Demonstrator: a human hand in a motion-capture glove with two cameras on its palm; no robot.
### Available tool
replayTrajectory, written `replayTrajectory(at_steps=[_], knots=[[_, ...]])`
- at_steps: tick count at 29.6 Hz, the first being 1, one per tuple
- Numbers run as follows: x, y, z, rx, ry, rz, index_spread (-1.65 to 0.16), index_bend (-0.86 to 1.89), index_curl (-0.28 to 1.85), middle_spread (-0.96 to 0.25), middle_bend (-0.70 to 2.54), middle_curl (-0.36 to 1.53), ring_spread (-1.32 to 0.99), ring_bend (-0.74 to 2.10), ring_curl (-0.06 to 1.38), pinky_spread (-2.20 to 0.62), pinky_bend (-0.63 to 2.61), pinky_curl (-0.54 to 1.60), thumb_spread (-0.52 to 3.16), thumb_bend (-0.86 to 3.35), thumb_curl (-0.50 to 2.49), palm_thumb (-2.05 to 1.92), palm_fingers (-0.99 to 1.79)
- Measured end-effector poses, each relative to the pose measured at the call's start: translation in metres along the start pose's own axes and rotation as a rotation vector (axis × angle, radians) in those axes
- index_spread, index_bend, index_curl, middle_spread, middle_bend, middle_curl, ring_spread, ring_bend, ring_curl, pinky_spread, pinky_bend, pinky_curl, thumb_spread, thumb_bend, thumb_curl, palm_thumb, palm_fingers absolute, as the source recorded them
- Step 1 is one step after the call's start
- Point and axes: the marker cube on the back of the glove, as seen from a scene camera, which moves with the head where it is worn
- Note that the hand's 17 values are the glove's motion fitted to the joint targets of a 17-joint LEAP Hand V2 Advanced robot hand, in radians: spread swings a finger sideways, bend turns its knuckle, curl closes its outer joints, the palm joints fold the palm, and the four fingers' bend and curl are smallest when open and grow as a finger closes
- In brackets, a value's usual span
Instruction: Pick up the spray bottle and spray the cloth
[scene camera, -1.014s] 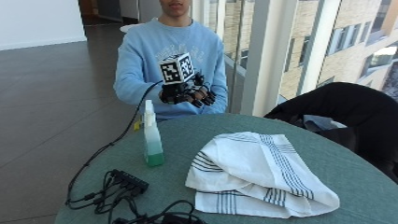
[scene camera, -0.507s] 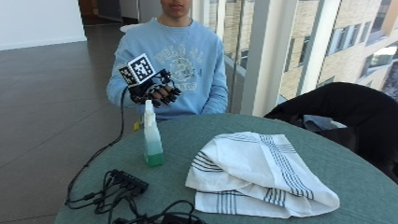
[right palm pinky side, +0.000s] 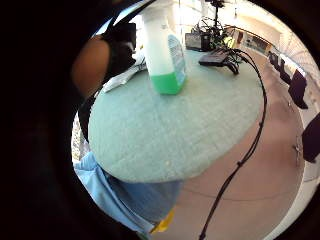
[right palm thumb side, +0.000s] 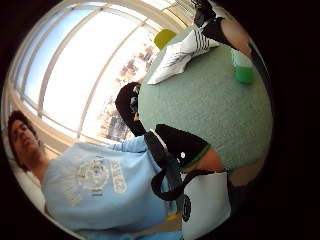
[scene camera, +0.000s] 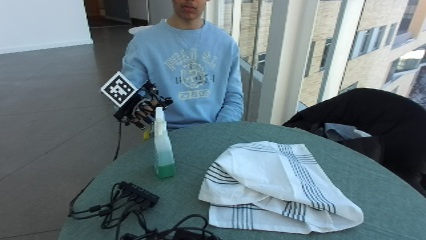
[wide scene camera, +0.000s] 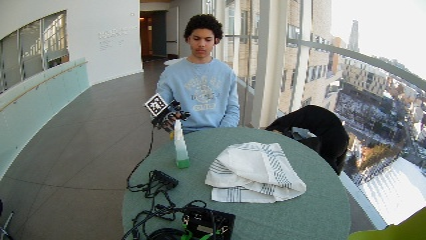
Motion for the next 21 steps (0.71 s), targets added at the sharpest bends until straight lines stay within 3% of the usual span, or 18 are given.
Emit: replayTrajectory(at_steps=[13, 21], knots=[[0.040, -0.027, 0.000, 0.077, -0.458, 0.056, -0.39, 0.16, 0.33, -0.09, 0.20, 0.38, 0.00, 0.18, 0.29, 0.23, 0.19, 0.33, 1.00, -0.02, 0.28, 0.50, 0.62], [0.061, -0.075, 0.023, 0.137, -0.519, 0.245, -0.39, 0.15, 0.32, -0.08, 0.19, 0.38, 0.01, 0.19, 0.29, 0.23, 0.20, 0.33, 0.99, -0.02, 0.29, 0.52, 0.61]])
